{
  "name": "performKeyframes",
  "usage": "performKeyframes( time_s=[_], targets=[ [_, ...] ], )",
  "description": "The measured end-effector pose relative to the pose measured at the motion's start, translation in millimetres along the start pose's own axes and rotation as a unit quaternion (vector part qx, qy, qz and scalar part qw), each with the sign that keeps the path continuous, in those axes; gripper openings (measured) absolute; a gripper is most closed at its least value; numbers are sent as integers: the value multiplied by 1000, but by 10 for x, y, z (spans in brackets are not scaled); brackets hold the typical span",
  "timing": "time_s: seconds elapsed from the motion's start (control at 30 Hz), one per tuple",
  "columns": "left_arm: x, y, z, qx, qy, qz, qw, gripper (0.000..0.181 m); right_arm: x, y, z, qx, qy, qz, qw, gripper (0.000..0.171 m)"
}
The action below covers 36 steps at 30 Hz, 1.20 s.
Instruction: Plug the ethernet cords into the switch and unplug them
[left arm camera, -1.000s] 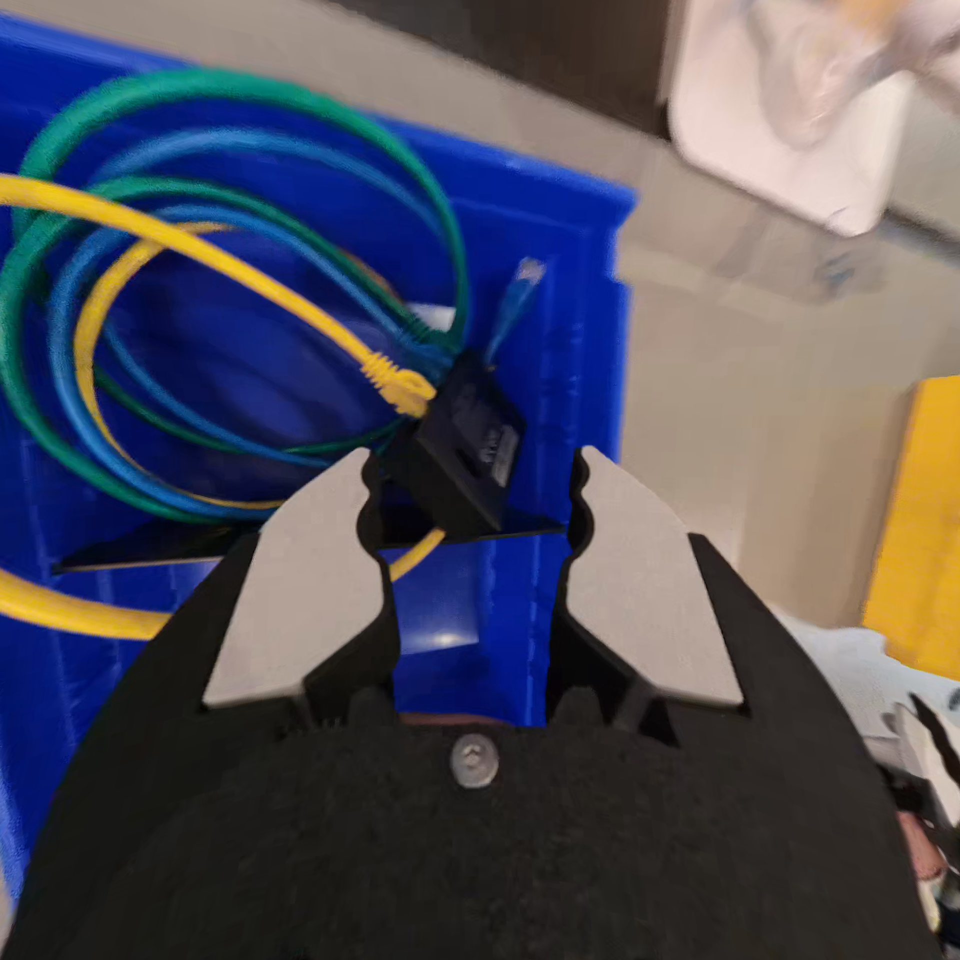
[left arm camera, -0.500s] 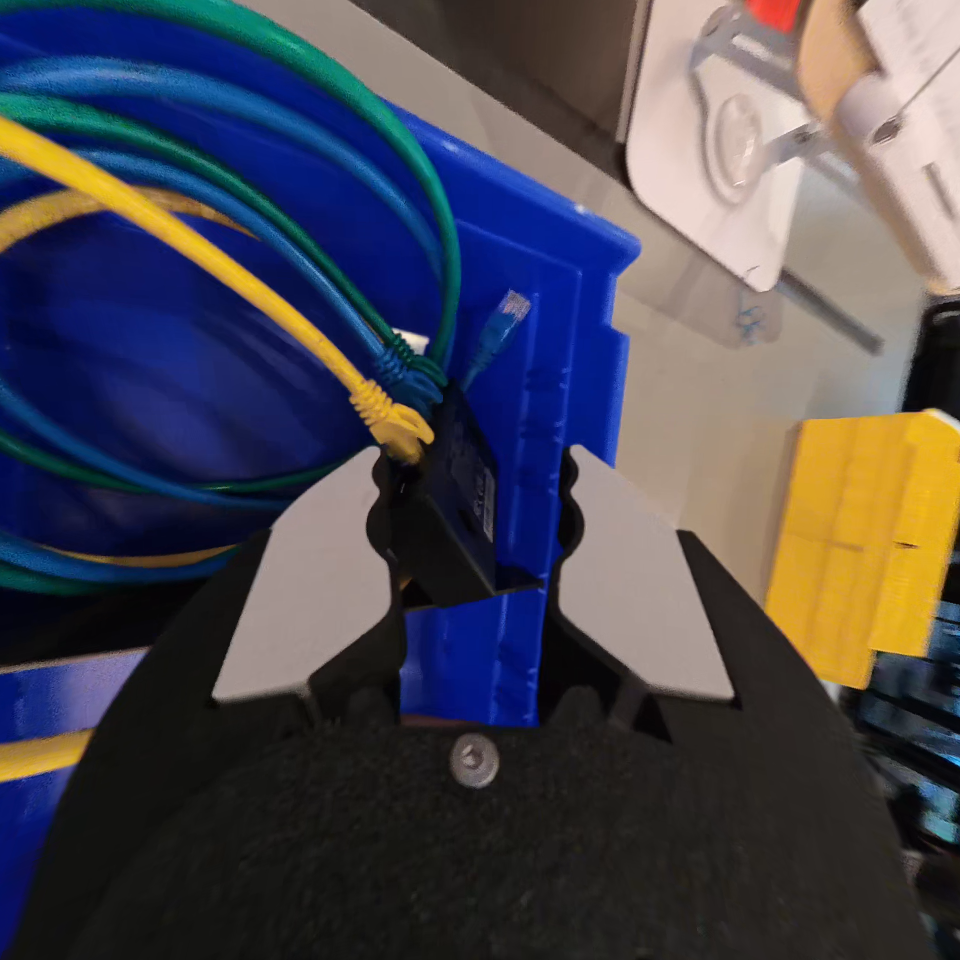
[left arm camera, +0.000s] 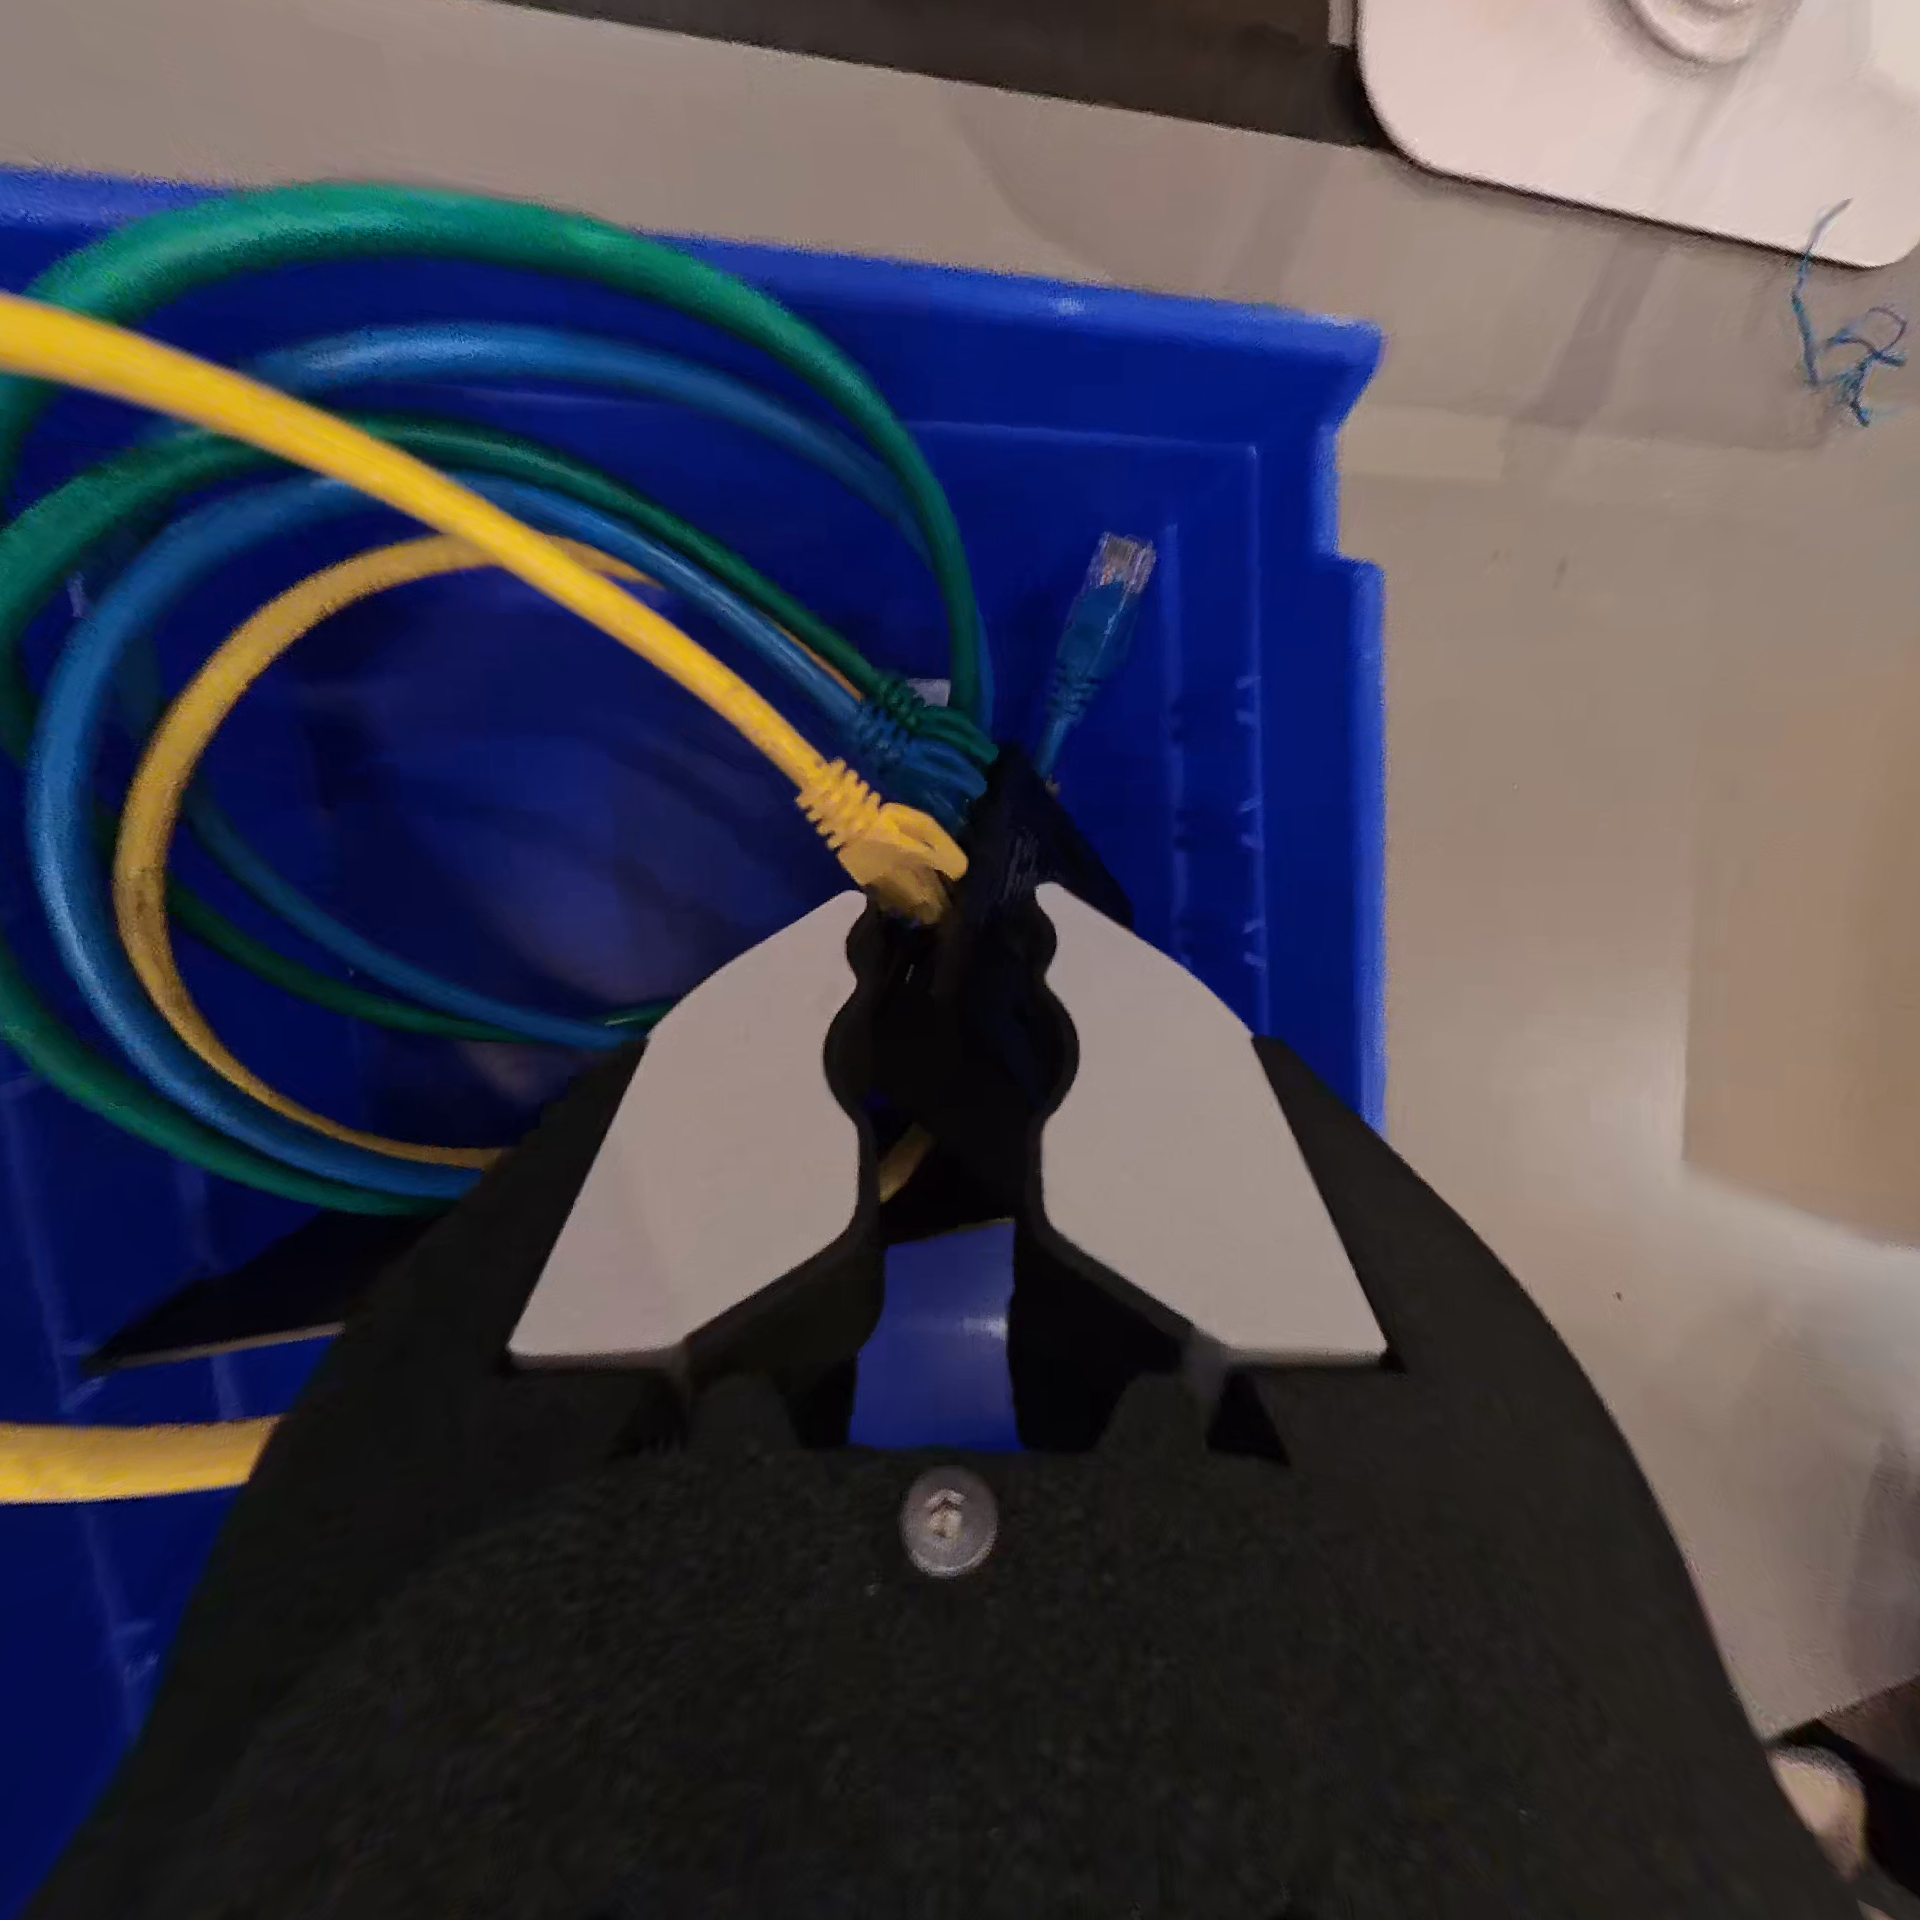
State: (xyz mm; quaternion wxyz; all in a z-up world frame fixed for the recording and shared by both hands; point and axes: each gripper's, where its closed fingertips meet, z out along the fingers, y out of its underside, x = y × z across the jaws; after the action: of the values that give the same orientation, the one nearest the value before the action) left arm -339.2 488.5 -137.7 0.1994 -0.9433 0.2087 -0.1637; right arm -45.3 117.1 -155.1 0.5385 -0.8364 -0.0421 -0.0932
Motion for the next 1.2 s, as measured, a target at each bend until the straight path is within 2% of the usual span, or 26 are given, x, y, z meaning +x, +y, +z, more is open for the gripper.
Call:
performKeyframes(
  time_s=[0.17,0.27,0.37,0.47,0.57,0.63,0.77,0.87,0.93,1.03,1.2],
  targets=[
    [163,-159,-297,53,47,61,996,22,34,1,-6,3,-4,17,1000,18],
    [336,-316,-723,136,99,111,979,21,47,4,-2,2,-8,27,1000,18],
    [571,-377,-1238,226,141,184,946,21,26,-8,3,4,-9,24,1000,18],
    [916,-269,-1712,314,154,291,890,21,-34,-63,-5,16,-16,23,999,19],
    [1270,-67,-2008,378,120,399,827,21,-153,-222,-37,48,-52,62,996,20],
    [1489,84,-2090,390,71,467,790,21,-236,-362,-72,69,-92,100,988,22],
    [1976,425,-2192,395,-25,596,698,21,-242,-717,-174,111,-125,127,978,25],
    [2375,761,-2233,392,-30,660,640,21,-303,-1069,-292,147,-171,112,968,33],
    [2615,1004,-2214,381,-1,683,623,21,-380,-1321,-386,177,-209,88,958,37],
    [2907,1361,-2105,352,67,702,616,21,-578,-1637,-550,230,-272,32,934,42],
    [3194,1755,-1870,285,203,688,636,21,-933,-1573,-473,206,-349,-41,913,50]
  ],
)
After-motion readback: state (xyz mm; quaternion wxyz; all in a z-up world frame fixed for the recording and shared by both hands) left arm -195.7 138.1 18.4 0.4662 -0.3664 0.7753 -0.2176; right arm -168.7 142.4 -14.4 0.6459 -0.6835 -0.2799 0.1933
